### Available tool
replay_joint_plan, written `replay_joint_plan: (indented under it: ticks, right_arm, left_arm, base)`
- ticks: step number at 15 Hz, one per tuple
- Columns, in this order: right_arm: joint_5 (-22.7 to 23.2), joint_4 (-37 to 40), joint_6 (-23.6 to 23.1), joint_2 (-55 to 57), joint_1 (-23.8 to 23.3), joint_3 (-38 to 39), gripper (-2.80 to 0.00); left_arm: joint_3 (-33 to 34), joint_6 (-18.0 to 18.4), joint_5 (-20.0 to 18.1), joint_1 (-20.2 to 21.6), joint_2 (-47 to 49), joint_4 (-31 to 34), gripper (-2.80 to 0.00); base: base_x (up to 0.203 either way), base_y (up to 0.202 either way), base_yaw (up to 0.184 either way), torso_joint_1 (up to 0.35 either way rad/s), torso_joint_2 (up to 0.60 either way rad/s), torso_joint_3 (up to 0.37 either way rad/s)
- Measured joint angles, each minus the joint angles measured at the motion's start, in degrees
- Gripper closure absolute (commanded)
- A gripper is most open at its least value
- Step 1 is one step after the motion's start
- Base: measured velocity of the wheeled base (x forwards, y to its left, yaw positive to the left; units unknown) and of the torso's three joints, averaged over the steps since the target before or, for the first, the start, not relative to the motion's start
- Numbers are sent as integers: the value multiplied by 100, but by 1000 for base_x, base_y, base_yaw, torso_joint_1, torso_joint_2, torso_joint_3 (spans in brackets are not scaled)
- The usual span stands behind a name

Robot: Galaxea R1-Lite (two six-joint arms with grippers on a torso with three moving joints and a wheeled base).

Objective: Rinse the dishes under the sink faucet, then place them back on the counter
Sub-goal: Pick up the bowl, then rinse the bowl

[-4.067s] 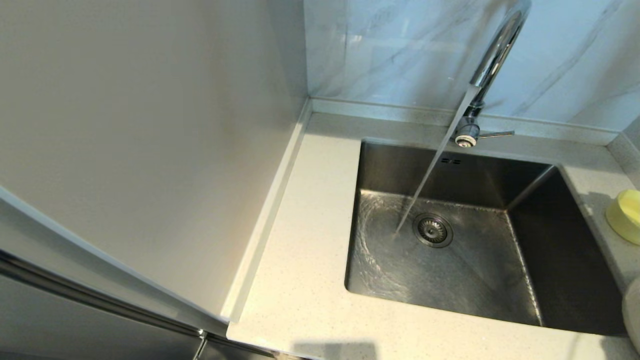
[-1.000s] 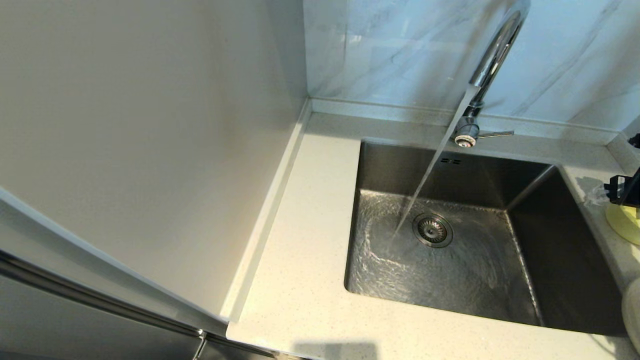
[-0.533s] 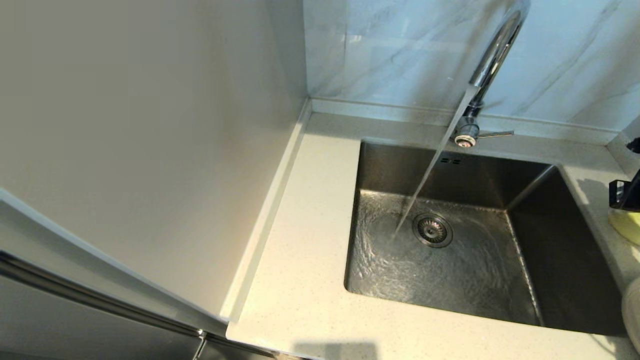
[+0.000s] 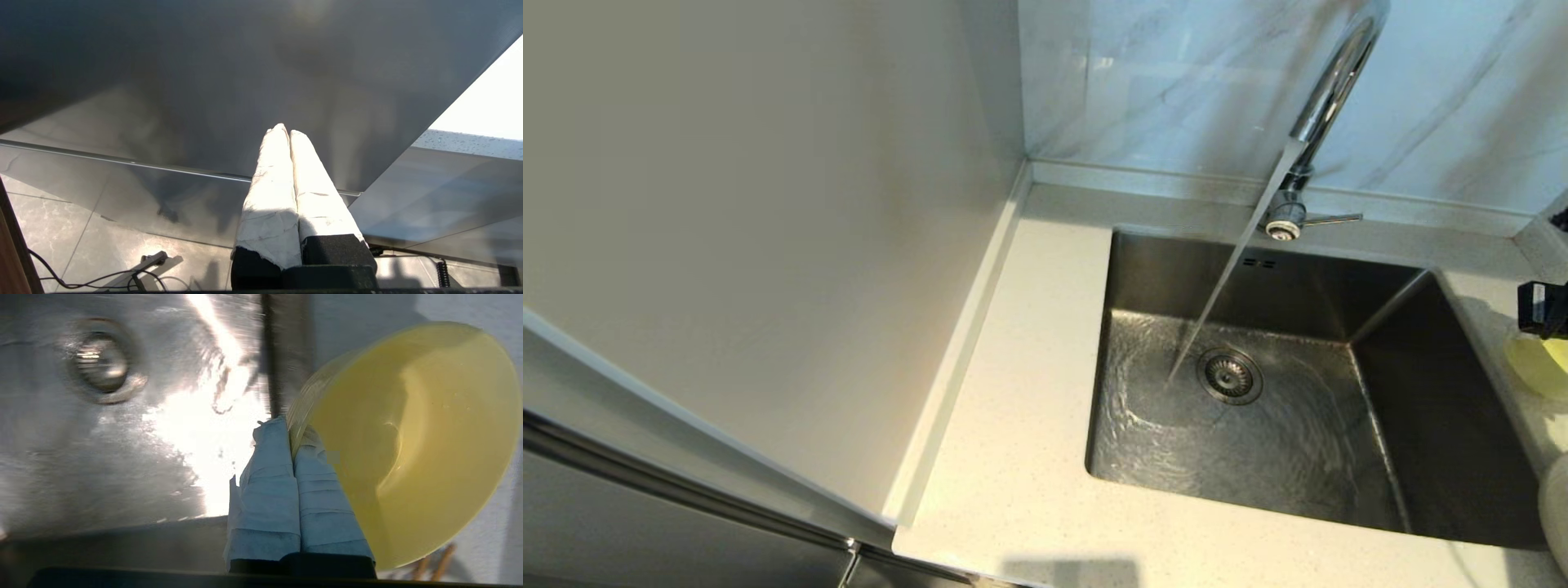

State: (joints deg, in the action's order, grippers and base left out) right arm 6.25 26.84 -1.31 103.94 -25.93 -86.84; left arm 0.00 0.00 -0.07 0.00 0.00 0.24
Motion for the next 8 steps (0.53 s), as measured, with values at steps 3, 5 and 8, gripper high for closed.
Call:
replay_joint_plan:
  ticks: [3, 5, 8]
  right_arm:
    - [612, -2, 404, -1005, 609, 584, 0]
    - [1097, -86, 628, -1701, 1296, 1204, 0]
    - [1345, -937, 1176, -2361, 2350, 2183, 0]
  left_arm:
    - [0, 0, -2, 0, 0, 2, 0]
    - [0, 0, -2, 0, 0, 1, 0]
    - [0, 0, -3, -2, 0, 2, 0]
  base:
    - [0, 0, 0, 0, 0, 0]
    - [0, 0, 0, 0, 0, 0]
    - [0, 0, 0, 0, 0, 0]
